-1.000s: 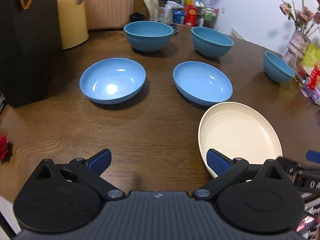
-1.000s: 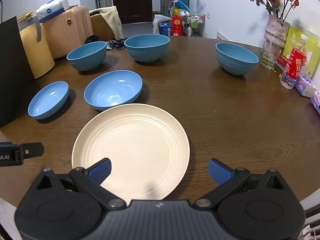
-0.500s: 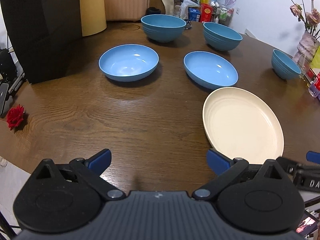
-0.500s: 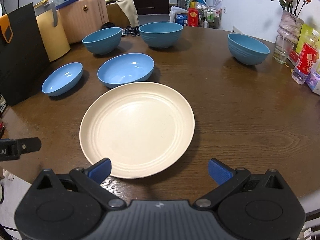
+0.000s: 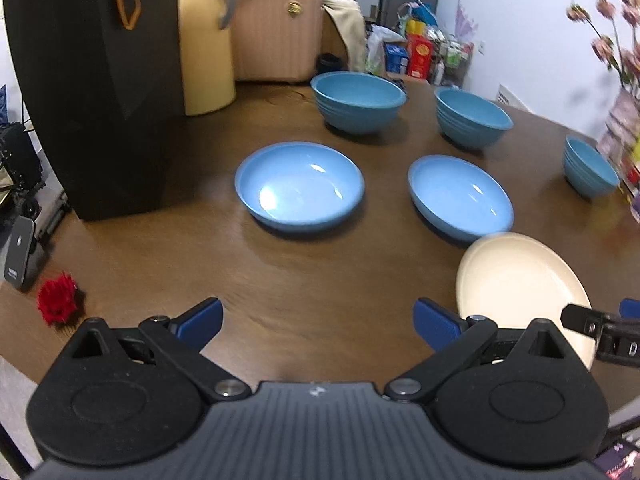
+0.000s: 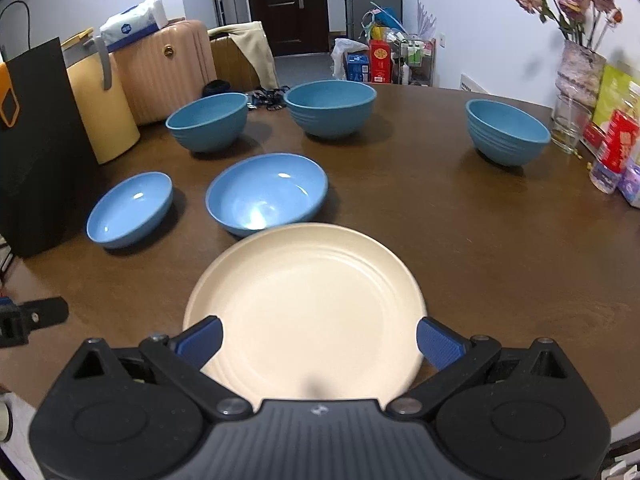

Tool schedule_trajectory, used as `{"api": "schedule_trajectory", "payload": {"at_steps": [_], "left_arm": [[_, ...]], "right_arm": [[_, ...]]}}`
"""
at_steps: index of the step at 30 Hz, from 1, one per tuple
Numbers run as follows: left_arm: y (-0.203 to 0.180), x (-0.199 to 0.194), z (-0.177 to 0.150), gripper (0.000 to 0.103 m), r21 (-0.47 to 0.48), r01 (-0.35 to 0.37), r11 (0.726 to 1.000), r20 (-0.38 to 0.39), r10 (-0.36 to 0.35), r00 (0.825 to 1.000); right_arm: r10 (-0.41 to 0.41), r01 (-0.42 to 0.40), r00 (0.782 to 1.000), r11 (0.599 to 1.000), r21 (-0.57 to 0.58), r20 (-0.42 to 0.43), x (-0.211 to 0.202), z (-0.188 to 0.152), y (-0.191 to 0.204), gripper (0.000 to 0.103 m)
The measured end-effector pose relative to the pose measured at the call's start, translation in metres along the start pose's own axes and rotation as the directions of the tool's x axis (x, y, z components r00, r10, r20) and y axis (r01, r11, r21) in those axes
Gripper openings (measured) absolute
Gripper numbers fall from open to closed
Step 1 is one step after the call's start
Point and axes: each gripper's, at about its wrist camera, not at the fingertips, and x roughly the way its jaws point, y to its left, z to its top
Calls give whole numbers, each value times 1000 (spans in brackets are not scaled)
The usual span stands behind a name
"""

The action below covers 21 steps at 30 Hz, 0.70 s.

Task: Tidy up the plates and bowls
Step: 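Withdraw both grippers and move them to a light-blue shallow plate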

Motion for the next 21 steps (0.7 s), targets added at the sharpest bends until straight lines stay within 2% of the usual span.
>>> {"api": "schedule_trajectory", "payload": {"at_steps": [10, 13, 21], "left_arm": [[46, 24, 41, 103, -8, 10, 1000, 6, -10, 1000], [58, 31, 51, 103, -9, 13, 1000, 3, -13, 1000], [83, 45, 68, 103, 17, 13, 1000, -15, -13, 1000]], "right_arm": [[13, -11, 998, 999, -32, 54, 12, 34, 57, 103], [-12, 14, 999, 999, -36, 49, 17, 39, 70, 103], [-9, 9, 1000, 1000, -13, 5, 39, 51, 95, 103]]}}
